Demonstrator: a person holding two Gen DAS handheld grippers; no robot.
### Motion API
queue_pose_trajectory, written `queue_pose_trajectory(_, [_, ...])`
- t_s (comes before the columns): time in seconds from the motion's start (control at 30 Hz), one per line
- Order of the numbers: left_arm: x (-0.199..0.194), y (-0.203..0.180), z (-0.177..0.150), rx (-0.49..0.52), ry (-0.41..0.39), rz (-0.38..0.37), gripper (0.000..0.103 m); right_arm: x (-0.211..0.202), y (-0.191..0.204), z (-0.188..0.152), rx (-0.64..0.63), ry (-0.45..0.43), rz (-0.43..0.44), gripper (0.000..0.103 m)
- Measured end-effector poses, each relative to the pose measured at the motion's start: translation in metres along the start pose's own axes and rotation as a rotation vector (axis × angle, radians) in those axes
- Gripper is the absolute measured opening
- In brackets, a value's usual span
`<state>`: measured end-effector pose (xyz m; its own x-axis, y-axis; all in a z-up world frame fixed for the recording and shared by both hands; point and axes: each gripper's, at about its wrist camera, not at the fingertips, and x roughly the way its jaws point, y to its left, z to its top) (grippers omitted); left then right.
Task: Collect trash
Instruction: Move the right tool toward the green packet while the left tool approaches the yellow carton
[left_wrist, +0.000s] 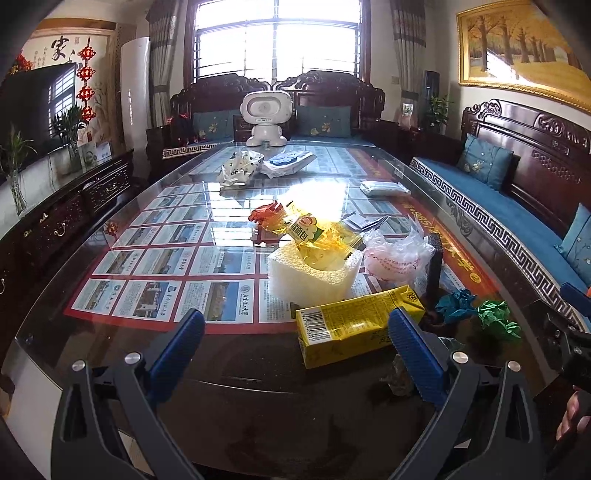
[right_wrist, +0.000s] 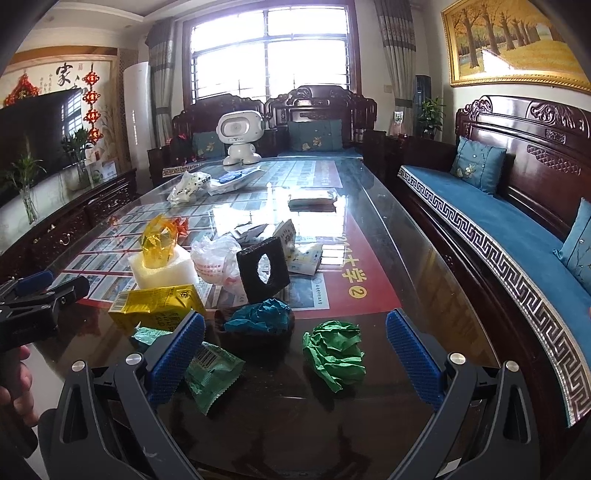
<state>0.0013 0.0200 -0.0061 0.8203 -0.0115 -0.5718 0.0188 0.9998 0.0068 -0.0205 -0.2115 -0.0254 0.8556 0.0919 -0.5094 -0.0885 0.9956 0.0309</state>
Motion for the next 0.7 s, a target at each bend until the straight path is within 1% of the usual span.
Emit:
queue_pose_trajectory(0.13, [0.002, 0.000, -0.002, -0.001, 0.003, 0.009, 0.099, 0.002, 0.011, -0.004, -0.029, 0.009, 0.018, 0.095])
queue_pose_trajectory(0.23, [0.004, 0.002, -0.002, -0.015, 0.019, -0.002, 0.099, 0.002, 0.017, -0.004, -0.041, 0.011, 0.019, 0.095])
queue_pose_trajectory(0.27, [0.004, 0.004, -0.003, -0.007, -0.003, 0.004, 0.099, 0.002, 0.018, -0.005, -0.040, 0.010, 0.023, 0.095])
queue_pose_trajectory(0.43, [0.003, 0.006, -0.004, -0.005, -0.007, 0.008, 0.099, 0.002, 0.020, -0.005, -0.037, 0.010, 0.032, 0.095])
queue_pose_trajectory(0.6, [0.004, 0.010, -0.004, -0.001, 0.002, 0.022, 0.099, 0.004, 0.023, -0.009, -0.049, 0.015, 0.071, 0.095])
queue_pose_trajectory(0.7, [0.006, 0.016, -0.007, -0.008, 0.007, 0.034, 0.099, 0.005, 0.030, -0.017, -0.093, 0.008, 0.130, 0.095])
